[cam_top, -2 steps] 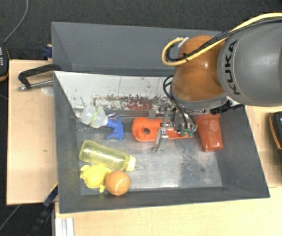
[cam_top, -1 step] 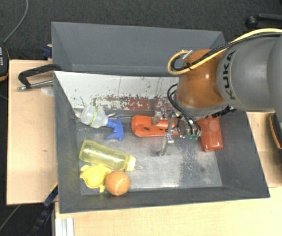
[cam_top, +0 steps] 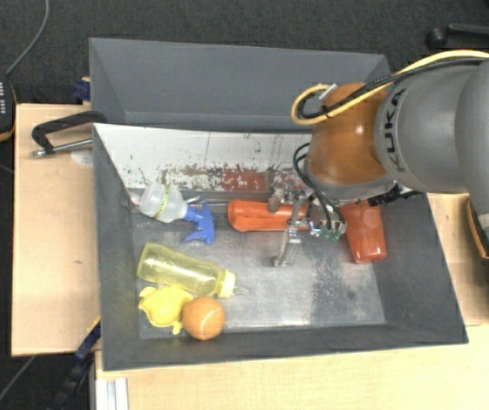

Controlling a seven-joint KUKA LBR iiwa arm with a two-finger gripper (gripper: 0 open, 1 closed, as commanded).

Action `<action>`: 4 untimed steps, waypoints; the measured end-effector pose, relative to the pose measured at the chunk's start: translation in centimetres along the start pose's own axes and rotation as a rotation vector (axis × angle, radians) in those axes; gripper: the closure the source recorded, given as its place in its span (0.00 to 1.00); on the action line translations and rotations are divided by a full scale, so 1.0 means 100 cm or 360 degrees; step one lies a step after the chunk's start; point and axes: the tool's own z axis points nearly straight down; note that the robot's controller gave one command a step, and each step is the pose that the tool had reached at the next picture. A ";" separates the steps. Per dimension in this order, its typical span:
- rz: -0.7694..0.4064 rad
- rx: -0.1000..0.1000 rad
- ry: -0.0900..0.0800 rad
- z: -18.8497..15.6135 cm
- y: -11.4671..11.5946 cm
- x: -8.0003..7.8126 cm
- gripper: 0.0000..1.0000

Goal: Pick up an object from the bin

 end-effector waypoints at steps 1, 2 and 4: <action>-0.0133 0.0000 0.0000 -0.008 0.006 0.007 0.00; -0.0001 -0.0006 -0.0020 -0.004 0.002 -0.004 1.00; 0.0000 -0.0006 -0.0013 -0.010 0.002 -0.002 1.00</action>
Offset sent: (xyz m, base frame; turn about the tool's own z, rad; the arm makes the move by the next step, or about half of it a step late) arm 0.0000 0.0000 0.0000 0.0000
